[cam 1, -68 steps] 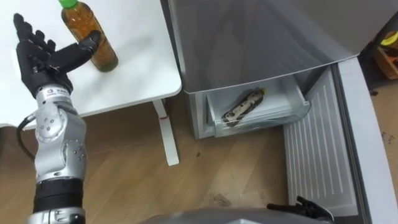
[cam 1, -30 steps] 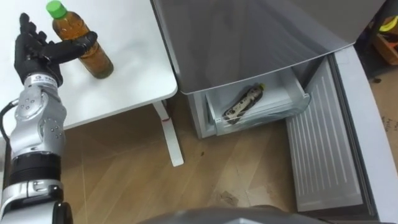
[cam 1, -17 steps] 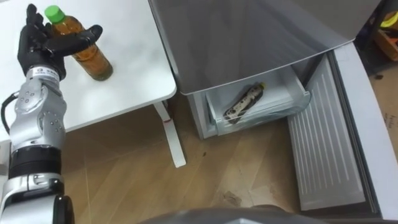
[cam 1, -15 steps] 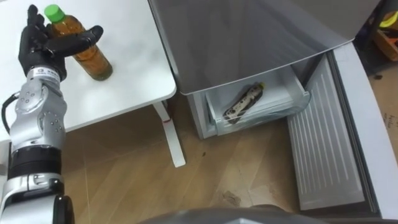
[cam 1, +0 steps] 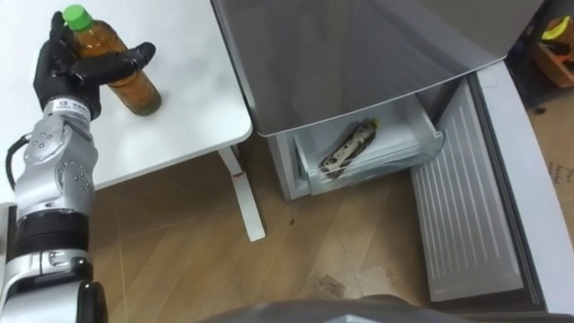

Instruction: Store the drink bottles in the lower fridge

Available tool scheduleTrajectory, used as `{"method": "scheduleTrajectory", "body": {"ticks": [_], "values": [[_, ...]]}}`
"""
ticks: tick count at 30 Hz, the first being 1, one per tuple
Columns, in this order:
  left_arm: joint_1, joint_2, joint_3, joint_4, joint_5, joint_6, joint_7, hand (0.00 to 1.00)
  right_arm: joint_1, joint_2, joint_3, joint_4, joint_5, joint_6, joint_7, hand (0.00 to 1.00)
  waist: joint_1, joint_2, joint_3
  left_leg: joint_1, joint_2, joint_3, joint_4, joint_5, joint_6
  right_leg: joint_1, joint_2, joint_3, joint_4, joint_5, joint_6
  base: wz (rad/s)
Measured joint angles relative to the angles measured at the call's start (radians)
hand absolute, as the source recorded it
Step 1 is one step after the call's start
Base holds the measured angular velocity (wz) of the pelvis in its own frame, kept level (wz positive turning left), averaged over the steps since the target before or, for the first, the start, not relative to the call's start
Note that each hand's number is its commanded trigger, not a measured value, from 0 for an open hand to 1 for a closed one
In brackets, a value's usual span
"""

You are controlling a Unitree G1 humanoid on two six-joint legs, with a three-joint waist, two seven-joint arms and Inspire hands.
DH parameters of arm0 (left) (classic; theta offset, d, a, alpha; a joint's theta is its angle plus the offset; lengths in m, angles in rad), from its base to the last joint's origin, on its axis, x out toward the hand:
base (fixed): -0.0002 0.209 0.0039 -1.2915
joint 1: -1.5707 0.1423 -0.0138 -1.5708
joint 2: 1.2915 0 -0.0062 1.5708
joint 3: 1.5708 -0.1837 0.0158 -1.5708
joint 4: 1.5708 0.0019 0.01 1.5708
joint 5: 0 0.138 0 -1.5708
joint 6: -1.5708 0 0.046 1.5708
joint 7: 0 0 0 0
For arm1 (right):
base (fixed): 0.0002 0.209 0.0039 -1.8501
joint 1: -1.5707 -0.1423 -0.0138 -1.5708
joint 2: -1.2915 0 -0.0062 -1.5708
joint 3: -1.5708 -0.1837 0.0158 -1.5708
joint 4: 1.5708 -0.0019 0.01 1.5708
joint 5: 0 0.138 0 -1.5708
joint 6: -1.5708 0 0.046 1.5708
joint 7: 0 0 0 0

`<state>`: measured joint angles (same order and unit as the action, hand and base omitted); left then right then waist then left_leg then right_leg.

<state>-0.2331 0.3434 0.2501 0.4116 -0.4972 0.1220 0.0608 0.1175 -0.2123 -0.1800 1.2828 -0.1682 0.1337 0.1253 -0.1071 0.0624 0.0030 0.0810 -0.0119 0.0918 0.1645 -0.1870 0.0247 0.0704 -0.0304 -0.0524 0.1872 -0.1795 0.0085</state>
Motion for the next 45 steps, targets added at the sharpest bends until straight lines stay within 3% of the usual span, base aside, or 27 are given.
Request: {"method": "scheduleTrajectory", "body": {"ticks": [7,11,24,26,45], "values": [[0.0,0.0,-0.001,0.0,0.031,0.002,-0.005,1.0,0.0,0.0,0.0,-0.002,0.0,0.011,0.002,0.0,-0.001,0.001,0.0008,-0.002,0.0,0.0,0.0,0.0,0.0,-0.001,0.001,0.0,0.001,-0.001,0.001,0.0],[0.0,0.0,-0.008,0.003,0.047,0.025,-0.014,1.0,-0.002,0.0,0.0,-0.003,0.0,0.011,0.01,0.0,-0.001,-0.002,0.0034,-0.004,0.0,0.0,0.0,0.0,0.0,-0.003,0.001,-0.001,0.0,-0.001,0.001,0.0],[-0.002,0.001,-0.018,0.003,0.076,0.037,-0.032,1.0,-0.009,0.0,0.0,-0.011,-0.005,0.014,0.019,0.0,0.0,-0.003,0.0033,-0.018,0.0,0.0,0.0,0.0,0.0,-0.017,0.0,0.0,0.0,-0.001,0.001,0.0],[-0.002,0.0,-0.019,0.004,0.076,0.052,-0.032,1.0,-0.009,0.0,0.0,-0.011,-0.006,0.021,0.018,0.0,0.0,-0.004,0.0034,-0.018,0.0,0.0,0.0,0.0,0.0,-0.017,0.0,0.001,0.0,-0.001,0.001,0.0],[-0.001,-0.013,-0.028,-0.036,0.079,0.053,-0.048,1.0,-0.034,0.002,0.016,-0.001,-0.026,0.016,-0.004,0.0,0.003,-0.004,0.002,-0.018,0.0,-0.004,0.003,0.0,0.0,-0.015,0.001,-0.004,0.002,0.0,0.0,0.0]]}}
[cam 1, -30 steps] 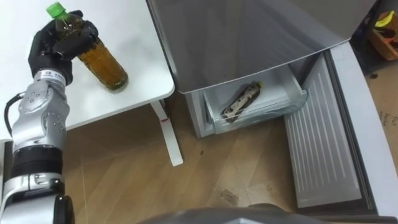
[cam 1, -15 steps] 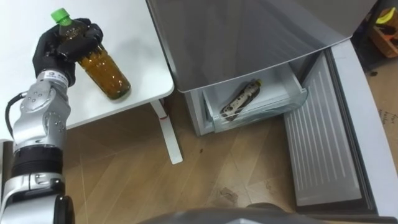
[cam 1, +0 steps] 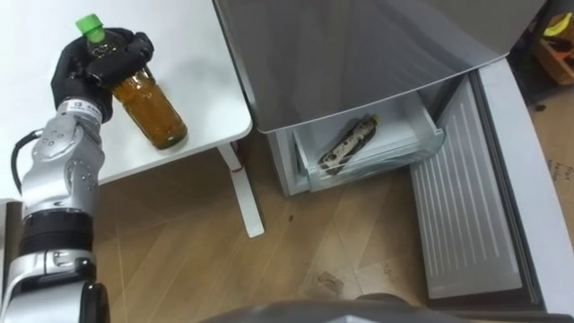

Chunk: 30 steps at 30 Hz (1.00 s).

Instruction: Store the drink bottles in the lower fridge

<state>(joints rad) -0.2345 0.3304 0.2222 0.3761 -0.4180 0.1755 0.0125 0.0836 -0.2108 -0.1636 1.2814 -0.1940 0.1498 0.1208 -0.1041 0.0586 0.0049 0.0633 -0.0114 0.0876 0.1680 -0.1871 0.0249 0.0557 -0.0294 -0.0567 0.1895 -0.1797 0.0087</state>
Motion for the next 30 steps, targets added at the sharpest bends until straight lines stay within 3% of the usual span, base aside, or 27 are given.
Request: {"method": "scheduleTrajectory", "body": {"ticks": [6,13,18,20,25,30], "values": [[0.0,-0.003,-0.025,-0.075,0.002,0.0,0.027,1.0,-0.02,0.003,0.025,0.003,-0.001,-0.027,-0.001,0.0,-0.001,-0.001,0.0007,0.001,0.0,-0.008,0.002,0.0,0.0,0.004,0.0,-0.002,-0.002,0.0,0.0,0.0],[0.028,-0.01,-0.052,-0.205,0.104,-0.001,0.032,1.0,-0.026,0.012,0.05,-0.007,0.035,-0.042,-0.024,0.0,0.006,-0.003,0.002,0.0,0.0,-0.008,0.0,0.0,0.0,0.008,0.0,-0.002,-0.008,0.0,0.0,0.01],[0.041,-0.055,-0.053,-0.266,0.104,-0.001,0.031,1.0,-0.026,0.017,0.081,-0.017,0.074,-0.041,-0.044,0.0,0.029,-0.01,0.0026,-0.001,0.0,-0.009,0.0,0.0,0.0,0.009,0.0,-0.005,-0.009,0.0,0.0,0.02],[0.058,-0.078,-0.053,-0.31,0.098,-0.001,0.021,1.0,-0.026,0.023,0.087,-0.023,0.081,-0.049,-0.042,0.0,0.03,-0.021,-0.0019,-0.01,-0.001,-0.018,0.003,0.0,0.0,0.01,0.0,-0.012,-0.018,0.0,0.0,0.12],[0.073,-0.121,-0.052,-0.382,0.104,-0.002,0.001,1.0,-0.027,0.03,0.095,-0.04,0.09,-0.063,-0.041,0.0,0.041,-0.036,-0.0035,-0.016,-0.002,-0.037,0.007,0.0,0.0,0.011,-0.002,-0.027,-0.018,0.0,0.0,0.09],[0.1,-0.141,-0.06,-0.458,0.136,-0.002,-0.026,1.0,-0.027,0.032,0.104,-0.043,0.089,-0.065,-0.034,0.0,0.064,-0.047,-0.0026,-0.024,-0.002,-0.049,0.014,0.0,0.0,0.013,-0.003,-0.046,-0.02,0.0,0.0,0.07]]}}
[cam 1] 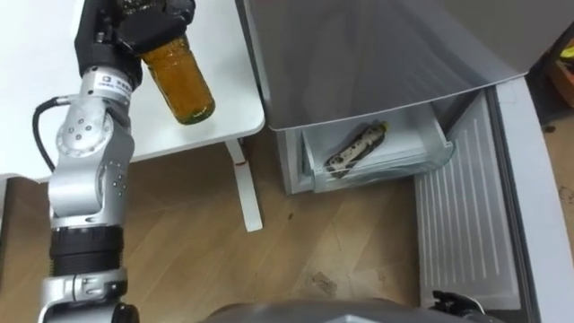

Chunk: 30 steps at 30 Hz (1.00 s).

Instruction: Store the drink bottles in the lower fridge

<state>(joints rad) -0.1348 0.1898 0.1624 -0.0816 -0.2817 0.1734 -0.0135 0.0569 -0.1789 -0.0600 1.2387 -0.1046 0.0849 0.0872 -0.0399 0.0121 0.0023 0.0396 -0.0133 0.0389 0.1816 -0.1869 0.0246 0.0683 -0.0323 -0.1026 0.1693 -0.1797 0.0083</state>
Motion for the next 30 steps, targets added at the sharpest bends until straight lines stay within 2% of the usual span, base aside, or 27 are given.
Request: {"method": "scheduleTrajectory", "body": {"ticks": [4,8,13,19,21,23,27,30], "values": [[0.059,-0.015,-0.024,-0.092,0.026,0.0,-0.024,1.0,0.002,-0.002,0.037,-0.019,0.001,0.0,-0.003,0.0,0.019,-0.005,-0.0001,-0.013,-0.003,-0.018,0.007,0.0,0.0,0.002,-0.004,-0.034,-0.002,0.0,0.0,0.2],[0.08,-0.022,-0.049,-0.108,0.018,0.0,-0.042,1.0,0.002,-0.007,0.057,-0.022,0.005,0.0,-0.012,0.0,0.049,-0.006,0.0,-0.016,-0.002,-0.02,0.009,0.0,-0.001,0.006,-0.004,-0.047,-0.003,0.0,0.0,0.11],[0.116,-0.025,-0.053,-0.109,0.008,-0.001,-0.063,1.0,0.0,-0.012,0.099,-0.021,0.027,0.0,-0.021,0.0,0.051,-0.007,0.0004,-0.01,-0.001,-0.021,0.008,0.0,-0.001,0.02,-0.005,-0.054,-0.004,-0.001,-0.001,0.05],[0.172,-0.026,-0.12,-0.109,-0.008,-0.002,-0.069,1.0,-0.014,-0.015,0.157,-0.021,0.038,0.0,-0.023,0.0,0.056,-0.011,0.0042,-0.011,-0.002,-0.028,0.017,0.0,-0.001,0.029,-0.005,-0.058,-0.004,-0.002,-0.001,0.04],[0.179,-0.036,-0.129,-0.109,-0.034,-0.002,-0.069,1.0,-0.015,-0.016,0.157,-0.021,0.038,0.0,-0.024,0.0,0.061,-0.012,0.0045,-0.009,-0.001,-0.028,0.016,0.0,-0.001,0.03,-0.004,-0.058,-0.003,-0.002,-0.001,0.08],[0.184,-0.058,-0.129,-0.109,-0.054,-0.01,-0.058,1.0,-0.015,-0.015,0.157,-0.021,0.044,0.0,-0.031,0.0,0.071,-0.011,0.0048,-0.009,0.0,-0.028,0.016,0.0,-0.001,0.03,-0.003,-0.059,-0.003,-0.002,-0.001,0.0],[0.187,-0.063,-0.14,-0.109,-0.079,-0.045,-0.037,1.0,-0.021,-0.014,0.169,-0.056,0.058,-0.003,-0.041,0.0,0.075,-0.011,0.0052,-0.01,0.001,-0.028,0.016,0.001,-0.002,0.03,-0.003,-0.071,-0.002,-0.002,-0.001,0.0],[0.195,-0.062,-0.161,-0.109,-0.079,-0.066,-0.034,1.0,-0.054,0.009,0.194,-0.085,0.06,-0.054,-0.029,0.0,0.075,-0.011,0.0054,-0.008,0.001,-0.029,0.02,0.001,-0.002,0.03,-0.006,-0.094,-0.002,-0.002,-0.001,0.03]]}}
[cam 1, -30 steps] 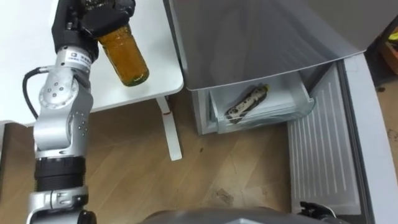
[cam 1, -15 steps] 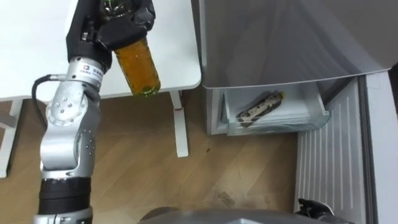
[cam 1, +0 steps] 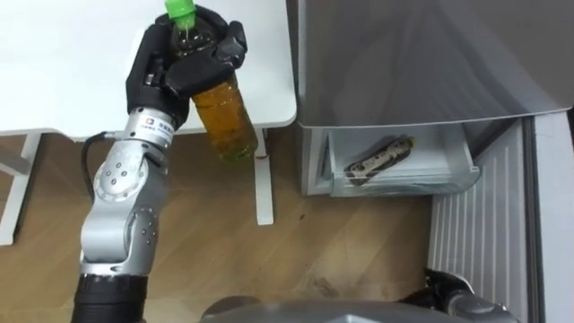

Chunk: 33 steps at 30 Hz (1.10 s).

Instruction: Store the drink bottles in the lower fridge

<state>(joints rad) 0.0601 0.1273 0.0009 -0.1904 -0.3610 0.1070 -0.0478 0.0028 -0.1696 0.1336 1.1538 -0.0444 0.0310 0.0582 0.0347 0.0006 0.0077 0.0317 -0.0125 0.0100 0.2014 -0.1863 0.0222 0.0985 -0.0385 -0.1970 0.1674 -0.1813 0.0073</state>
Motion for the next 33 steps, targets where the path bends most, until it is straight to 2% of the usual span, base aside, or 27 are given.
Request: {"method": "scheduleTrajectory", "body": {"ticks": [2,4,11,23,26,33], "values": [[0.01,0.001,-0.014,0.0,0.0,-0.001,-0.001,1.0,-0.009,0.019,0.004,-0.048,0.001,-0.018,0.025,0.0,0.001,-0.001,0.0005,-0.002,-0.001,0.0,0.002,0.0,0.0,-0.001,-0.002,-0.003,0.001,0.0,0.0,0.04],[0.026,0.001,-0.013,0.0,-0.001,-0.002,0.0,1.0,-0.008,0.029,0.014,-0.095,0.001,-0.019,0.033,0.0,0.003,-0.001,0.0006,-0.002,-0.001,0.002,0.002,0.0,0.0,0.0,-0.003,-0.004,0.001,0.0,0.0,0.0],[0.073,0.006,-0.029,0.0,0.0,-0.003,-0.003,1.0,0.002,0.035,0.081,-0.273,-0.006,-0.035,0.093,0.0,0.003,-0.006,0.0013,-0.002,-0.002,0.002,-0.001,0.0,0.0,0.001,-0.007,-0.014,0.001,0.0,0.0,0.02],[0.107,0.012,-0.088,0.005,0.004,-0.004,-0.036,1.0,0.077,0.041,0.124,-0.561,-0.084,-0.027,0.22,0.0,0.001,-0.007,0.0023,0.003,-0.002,0.007,0.0,0.0,0.001,0.008,-0.009,-0.025,0.001,-0.001,0.001,0.0],[0.125,0.017,-0.105,0.007,0.003,-0.004,-0.052,1.0,0.075,0.041,0.129,-0.633,-0.078,-0.028,0.251,0.0,0.001,-0.014,0.0049,0.002,-0.003,0.006,0.0,0.0,0.001,0.007,-0.007,-0.026,0.0,-0.001,0.001,0.0],[0.127,0.019,-0.119,0.016,0.002,-0.004,-0.069,1.0,0.075,0.042,0.139,-0.71,-0.078,-0.027,0.329,0.0,0.004,-0.022,0.0081,-0.006,-0.003,0.001,0.003,0.0,0.001,0.004,-0.008,-0.032,0.001,-0.001,0.001,0.03]]}}
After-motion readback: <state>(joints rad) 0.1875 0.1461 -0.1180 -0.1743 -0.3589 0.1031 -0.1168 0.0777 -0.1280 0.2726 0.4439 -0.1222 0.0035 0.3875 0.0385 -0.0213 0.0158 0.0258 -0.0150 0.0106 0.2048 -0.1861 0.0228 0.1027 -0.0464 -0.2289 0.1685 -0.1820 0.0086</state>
